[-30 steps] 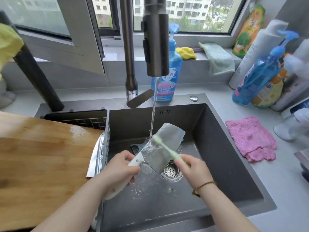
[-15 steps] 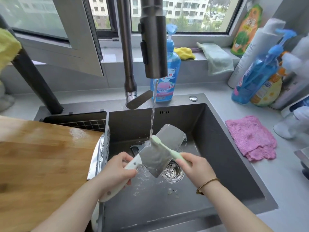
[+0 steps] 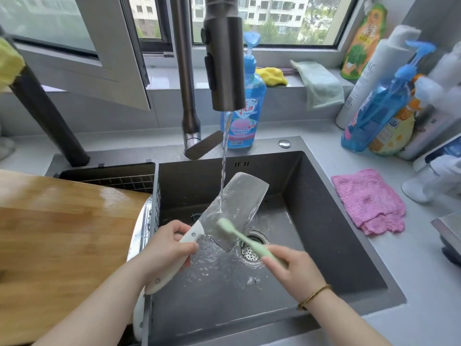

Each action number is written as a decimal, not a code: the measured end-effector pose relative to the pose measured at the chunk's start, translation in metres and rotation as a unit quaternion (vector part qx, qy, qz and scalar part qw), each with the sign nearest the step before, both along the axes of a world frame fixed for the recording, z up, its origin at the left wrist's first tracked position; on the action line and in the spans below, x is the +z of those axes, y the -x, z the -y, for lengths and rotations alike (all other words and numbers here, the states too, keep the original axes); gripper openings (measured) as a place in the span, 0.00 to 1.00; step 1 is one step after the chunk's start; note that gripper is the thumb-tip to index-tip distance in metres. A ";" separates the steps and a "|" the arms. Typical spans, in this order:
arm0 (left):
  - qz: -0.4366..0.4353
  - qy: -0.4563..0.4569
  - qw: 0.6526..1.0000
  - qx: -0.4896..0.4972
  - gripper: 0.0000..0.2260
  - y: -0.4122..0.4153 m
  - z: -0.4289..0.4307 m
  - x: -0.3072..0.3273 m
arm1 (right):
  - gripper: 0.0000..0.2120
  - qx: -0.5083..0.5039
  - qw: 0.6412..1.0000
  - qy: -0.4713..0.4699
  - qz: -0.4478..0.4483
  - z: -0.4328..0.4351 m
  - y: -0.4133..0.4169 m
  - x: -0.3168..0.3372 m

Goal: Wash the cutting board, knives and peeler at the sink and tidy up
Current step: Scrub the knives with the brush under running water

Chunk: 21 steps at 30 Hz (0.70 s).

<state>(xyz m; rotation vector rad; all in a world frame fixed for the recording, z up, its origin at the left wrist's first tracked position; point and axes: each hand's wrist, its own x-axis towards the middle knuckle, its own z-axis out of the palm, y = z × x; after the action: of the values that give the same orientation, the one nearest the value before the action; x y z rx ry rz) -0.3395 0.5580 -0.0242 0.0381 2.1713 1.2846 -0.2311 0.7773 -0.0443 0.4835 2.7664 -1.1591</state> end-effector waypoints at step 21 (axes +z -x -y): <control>0.053 -0.064 0.996 0.011 0.11 -0.002 0.002 -0.004 | 0.10 -0.157 0.987 -0.011 -0.037 -0.022 -0.001 0.007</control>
<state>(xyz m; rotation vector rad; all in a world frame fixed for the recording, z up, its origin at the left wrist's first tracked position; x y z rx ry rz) -0.3371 0.5562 -0.0283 -0.0019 2.0026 1.4054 -0.2299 0.7991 -0.0377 0.9261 2.8408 -1.2290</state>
